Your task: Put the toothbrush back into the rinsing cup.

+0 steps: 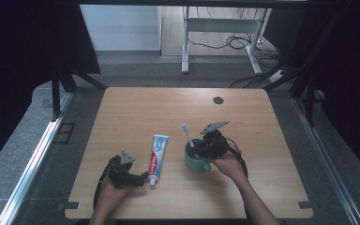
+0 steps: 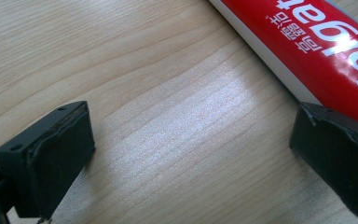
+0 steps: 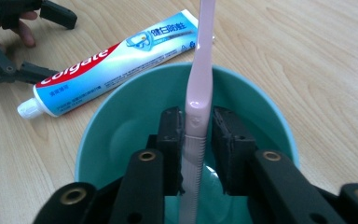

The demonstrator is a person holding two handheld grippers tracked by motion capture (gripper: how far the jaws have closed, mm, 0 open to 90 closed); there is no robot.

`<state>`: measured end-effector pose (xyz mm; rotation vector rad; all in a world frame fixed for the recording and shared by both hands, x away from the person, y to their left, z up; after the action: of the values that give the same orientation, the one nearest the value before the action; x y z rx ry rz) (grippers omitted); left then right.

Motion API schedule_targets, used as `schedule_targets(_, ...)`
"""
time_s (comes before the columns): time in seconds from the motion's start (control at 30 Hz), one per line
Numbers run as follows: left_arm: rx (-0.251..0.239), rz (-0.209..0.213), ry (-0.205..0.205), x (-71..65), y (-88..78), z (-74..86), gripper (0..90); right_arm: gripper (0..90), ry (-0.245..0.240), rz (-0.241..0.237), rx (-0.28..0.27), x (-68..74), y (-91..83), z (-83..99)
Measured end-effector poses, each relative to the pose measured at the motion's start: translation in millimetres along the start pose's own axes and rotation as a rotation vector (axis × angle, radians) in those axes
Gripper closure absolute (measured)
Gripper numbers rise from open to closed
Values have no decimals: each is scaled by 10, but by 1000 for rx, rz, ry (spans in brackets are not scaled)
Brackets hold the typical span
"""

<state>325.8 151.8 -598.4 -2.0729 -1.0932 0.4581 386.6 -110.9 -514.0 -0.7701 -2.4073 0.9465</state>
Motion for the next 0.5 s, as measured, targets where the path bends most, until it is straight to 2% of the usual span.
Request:
schedule_targets(0.33, -3, -1, -1, 0, 2, -2, 0, 568, -16, 4, -41, 39, -111, -90)
schedule_targets(0.5, 1, 0, 4, 3, 0, 0, 0, 488, -44, -1, -58, 82, -163, -138)
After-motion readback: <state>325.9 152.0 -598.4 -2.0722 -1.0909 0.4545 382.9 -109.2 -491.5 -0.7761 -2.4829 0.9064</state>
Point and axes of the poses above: each handheld gripper's, and its own axes: y roughly forward along the jaws, z roughly out of its underside, x roughly to its left, the point moved 7 cm from there along y, roughly forward along the jaws, and after that the axes turned 5 degrees about y, right-handed, at the moved point
